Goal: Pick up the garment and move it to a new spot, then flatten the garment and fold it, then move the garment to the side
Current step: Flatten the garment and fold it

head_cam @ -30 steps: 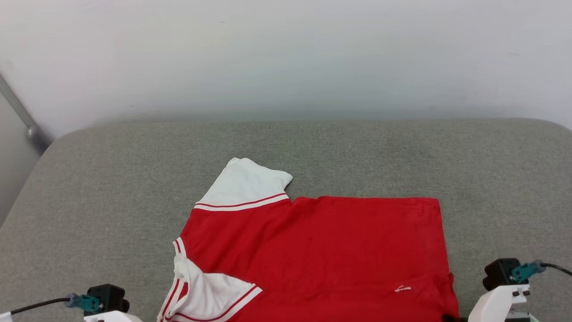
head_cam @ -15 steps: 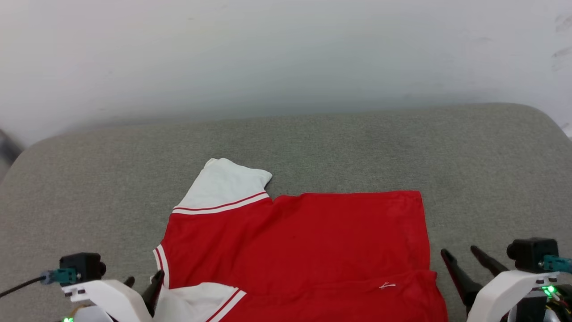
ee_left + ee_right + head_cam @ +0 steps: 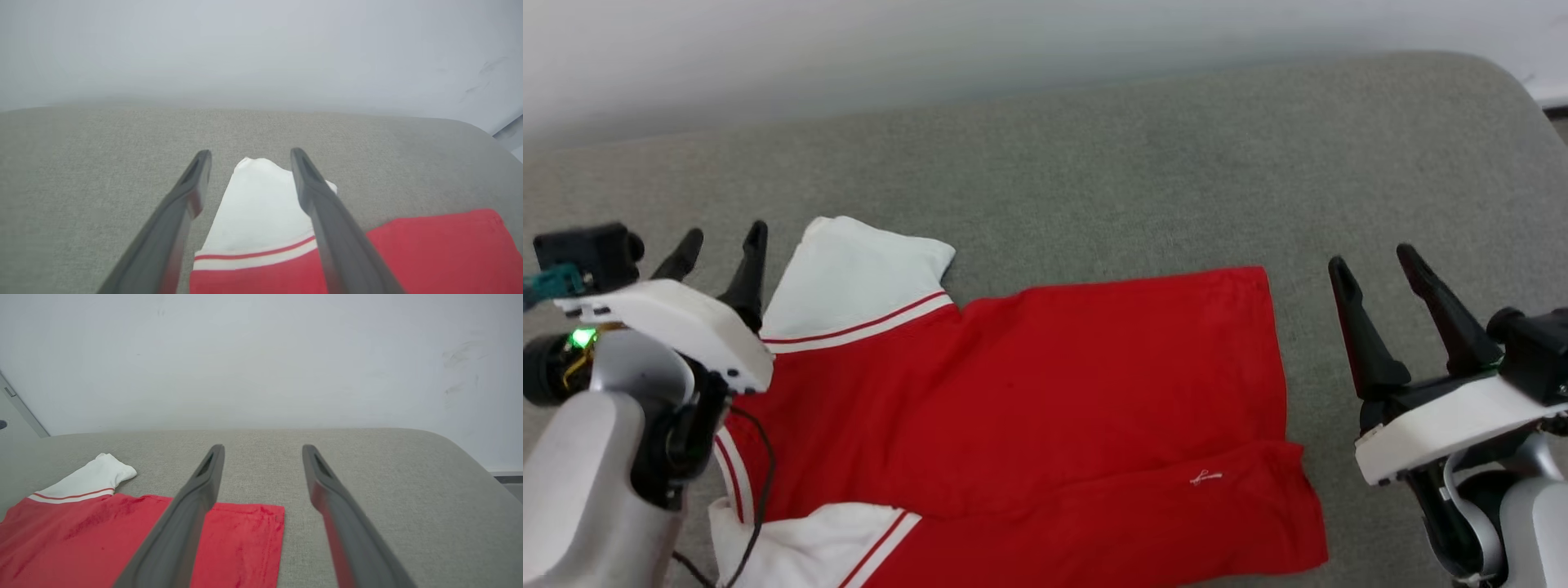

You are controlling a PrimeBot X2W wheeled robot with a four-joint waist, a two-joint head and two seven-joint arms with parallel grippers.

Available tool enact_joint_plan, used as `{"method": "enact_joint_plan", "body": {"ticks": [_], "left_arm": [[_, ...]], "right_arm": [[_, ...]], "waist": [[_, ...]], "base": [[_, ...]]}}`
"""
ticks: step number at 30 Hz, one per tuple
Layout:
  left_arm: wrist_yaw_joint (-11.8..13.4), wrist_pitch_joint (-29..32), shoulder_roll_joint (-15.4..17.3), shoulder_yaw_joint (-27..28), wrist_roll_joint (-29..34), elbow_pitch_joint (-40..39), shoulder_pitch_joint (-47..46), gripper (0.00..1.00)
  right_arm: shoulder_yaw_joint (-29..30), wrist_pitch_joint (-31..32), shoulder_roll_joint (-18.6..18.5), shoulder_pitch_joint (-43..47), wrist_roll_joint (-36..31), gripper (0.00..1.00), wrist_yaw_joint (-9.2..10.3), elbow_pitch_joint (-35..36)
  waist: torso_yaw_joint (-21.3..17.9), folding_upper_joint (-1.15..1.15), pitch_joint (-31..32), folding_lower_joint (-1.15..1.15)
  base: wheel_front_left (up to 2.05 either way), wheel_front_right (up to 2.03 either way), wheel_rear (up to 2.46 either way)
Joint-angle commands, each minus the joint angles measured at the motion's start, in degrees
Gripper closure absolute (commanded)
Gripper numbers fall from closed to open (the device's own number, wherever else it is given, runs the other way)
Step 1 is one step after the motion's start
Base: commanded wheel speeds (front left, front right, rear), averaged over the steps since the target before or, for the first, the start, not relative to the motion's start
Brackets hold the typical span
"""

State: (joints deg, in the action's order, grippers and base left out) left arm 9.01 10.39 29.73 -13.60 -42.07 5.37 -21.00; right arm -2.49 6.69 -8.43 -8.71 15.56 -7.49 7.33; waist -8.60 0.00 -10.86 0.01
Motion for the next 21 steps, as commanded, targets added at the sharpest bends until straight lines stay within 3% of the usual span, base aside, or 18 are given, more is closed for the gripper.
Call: {"method": "enact_joint_plan", "body": {"ticks": [1, 7, 13, 17, 21], "left_arm": [[-1.0, 0.3, 0.1, 0.0, 0.1, 1.8, -3.9, 0.00], [-5.4, 6.5, 2.8, -1.3, -1.0, 7.7, -14.8, 0.00], [-9.1, 21.4, 7.4, -4.7, -2.6, 10.1, -23.1, 0.00], [-9.6, 32.3, 10.5, -6.3, -4.4, 11.2, -26.1, 0.00], [-8.9, 38.8, 12.1, -7.1, -5.8, 12.3, -26.4, 0.00]], "right_arm": [[-0.4, -0.9, 0.6, -1.9, -0.5, 0.00, 0.00, 0.9], [-0.9, -2.2, 1.6, -4.0, -0.8, 0.00, 0.00, 2.0], [-1.0, -2.6, 2.8, -4.4, -0.2, 0.00, 0.00, 1.0], [-1.3, -2.9, 3.3, -4.5, 0.2, 0.00, 0.00, -0.1], [-1.9, -3.3, 3.7, -4.9, 1.0, 0.00, 0.00, -1.1]], "waist": [[-2.8, 0.00, -5.7, -0.01], [-4.5, 0.00, -10.7, -0.01], [-6.2, 0.00, -13.9, -0.01], [-7.3, 0.00, -15.3, -0.01], [-8.4, 0.00, -16.5, -0.01]], "base": [[0.00, 0.00, 0.00], [0.00, 0.00, 0.00], [0.00, 0.00, 0.00], [0.00, 0.00, 0.00], [0.00, 0.00, 0.00]]}}
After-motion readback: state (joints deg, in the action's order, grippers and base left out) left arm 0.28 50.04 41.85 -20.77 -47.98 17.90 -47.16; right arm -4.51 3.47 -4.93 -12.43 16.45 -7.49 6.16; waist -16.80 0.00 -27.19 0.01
